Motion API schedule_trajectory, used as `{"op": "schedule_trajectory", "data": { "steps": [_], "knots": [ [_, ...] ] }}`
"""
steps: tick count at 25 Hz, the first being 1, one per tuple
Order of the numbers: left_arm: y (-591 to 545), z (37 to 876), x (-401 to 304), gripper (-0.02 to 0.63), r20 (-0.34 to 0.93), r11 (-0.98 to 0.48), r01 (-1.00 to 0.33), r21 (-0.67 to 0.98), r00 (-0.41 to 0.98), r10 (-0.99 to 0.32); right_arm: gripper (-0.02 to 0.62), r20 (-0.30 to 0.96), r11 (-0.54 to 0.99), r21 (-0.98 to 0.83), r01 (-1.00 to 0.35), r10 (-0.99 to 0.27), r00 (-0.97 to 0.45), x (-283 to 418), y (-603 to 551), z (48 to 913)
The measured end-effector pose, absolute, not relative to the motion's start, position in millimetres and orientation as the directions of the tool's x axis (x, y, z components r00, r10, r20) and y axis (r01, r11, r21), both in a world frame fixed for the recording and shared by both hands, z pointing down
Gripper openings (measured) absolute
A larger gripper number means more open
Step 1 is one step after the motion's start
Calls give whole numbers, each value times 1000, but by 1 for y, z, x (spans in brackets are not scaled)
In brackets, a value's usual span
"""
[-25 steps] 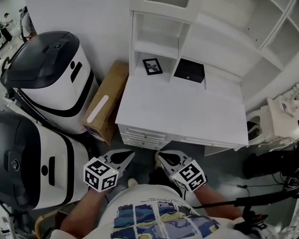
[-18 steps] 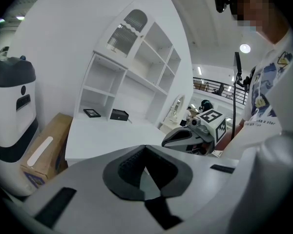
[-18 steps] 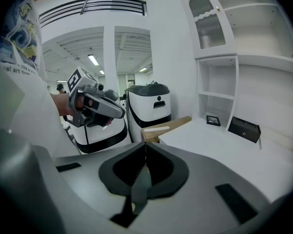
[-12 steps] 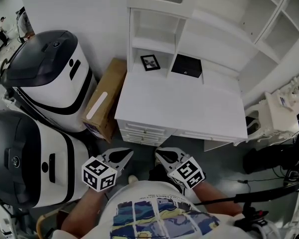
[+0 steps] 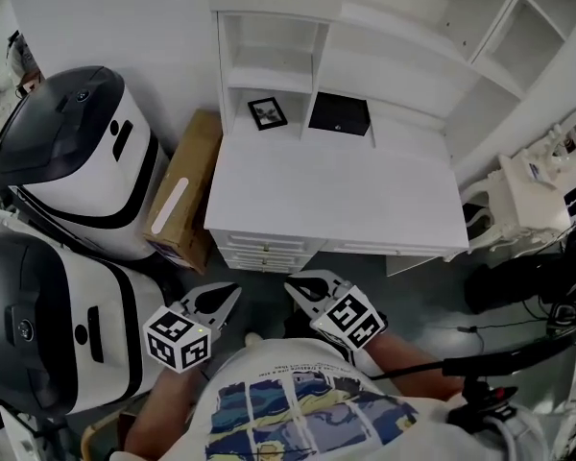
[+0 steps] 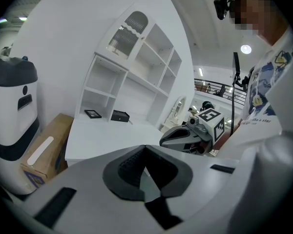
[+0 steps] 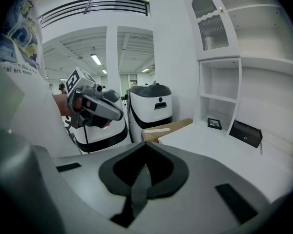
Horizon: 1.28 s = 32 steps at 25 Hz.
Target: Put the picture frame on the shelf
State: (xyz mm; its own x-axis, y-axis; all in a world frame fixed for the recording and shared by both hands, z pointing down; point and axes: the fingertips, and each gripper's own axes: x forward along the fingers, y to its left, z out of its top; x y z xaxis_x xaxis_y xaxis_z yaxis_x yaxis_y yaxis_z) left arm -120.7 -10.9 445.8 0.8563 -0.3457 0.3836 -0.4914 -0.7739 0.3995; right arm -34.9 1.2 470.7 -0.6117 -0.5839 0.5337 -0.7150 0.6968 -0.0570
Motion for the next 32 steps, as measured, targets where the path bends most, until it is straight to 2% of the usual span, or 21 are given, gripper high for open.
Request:
{"op": "schedule_trajectory", "data": {
  "steps": [32],
  "knots": [
    [-13,462,-141,12,424,-771,-502,391,842,-333,25,539,716,-99,-691,-545,-643,-66,-4,477]
  ]
}}
